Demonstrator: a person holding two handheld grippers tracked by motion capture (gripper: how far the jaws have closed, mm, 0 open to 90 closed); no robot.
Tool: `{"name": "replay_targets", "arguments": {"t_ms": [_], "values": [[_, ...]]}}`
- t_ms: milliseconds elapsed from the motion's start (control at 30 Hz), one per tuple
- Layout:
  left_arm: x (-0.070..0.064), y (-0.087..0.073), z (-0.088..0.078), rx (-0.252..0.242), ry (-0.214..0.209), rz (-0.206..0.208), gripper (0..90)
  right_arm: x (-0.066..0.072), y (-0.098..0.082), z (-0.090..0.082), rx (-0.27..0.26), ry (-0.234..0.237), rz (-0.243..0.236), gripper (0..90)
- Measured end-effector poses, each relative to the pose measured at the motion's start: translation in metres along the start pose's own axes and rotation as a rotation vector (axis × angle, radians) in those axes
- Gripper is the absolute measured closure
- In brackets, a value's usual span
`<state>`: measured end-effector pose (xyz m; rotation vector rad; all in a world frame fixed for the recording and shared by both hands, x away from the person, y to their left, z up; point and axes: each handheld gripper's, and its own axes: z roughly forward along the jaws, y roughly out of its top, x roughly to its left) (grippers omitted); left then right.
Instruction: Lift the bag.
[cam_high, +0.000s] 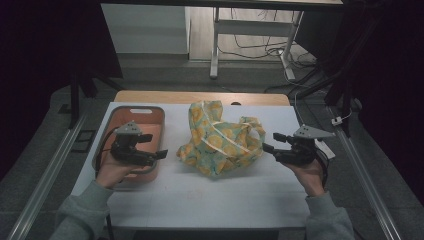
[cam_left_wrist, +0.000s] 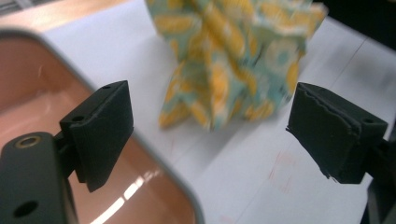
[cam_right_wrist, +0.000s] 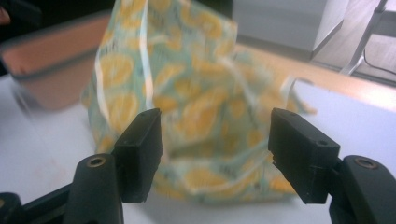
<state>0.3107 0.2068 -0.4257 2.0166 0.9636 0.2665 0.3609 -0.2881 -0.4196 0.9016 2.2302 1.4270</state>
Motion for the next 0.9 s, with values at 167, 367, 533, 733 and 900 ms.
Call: {"name": "replay_targets", "arguments": {"t_ms": [167, 367, 533, 733, 900], "values": [[0.003, -0.018, 0.000, 0.022, 0.018, -0.022, 15.9, 0.006, -0.015, 0.001, 0.038, 0.000, -0.042, 35.9], [0.004, -0.034, 0.002, 0.024, 0.020, -0.042, 16.3, 0.009, -0.033, 0.001, 0.048, 0.008, -0.056, 36.7], [0.005, -0.038, 0.001, 0.023, 0.022, -0.050, 16.3, 0.012, -0.040, -0.003, 0.052, 0.008, -0.066, 36.7], [0.003, -0.038, 0.002, 0.023, 0.021, -0.045, 16.6, 0.012, -0.041, -0.003, 0.045, 0.008, -0.065, 36.8], [0.003, -0.038, 0.003, 0.022, 0.023, -0.045, 16.6, 0.011, -0.041, -0.004, 0.045, 0.005, -0.068, 36.9]]}}
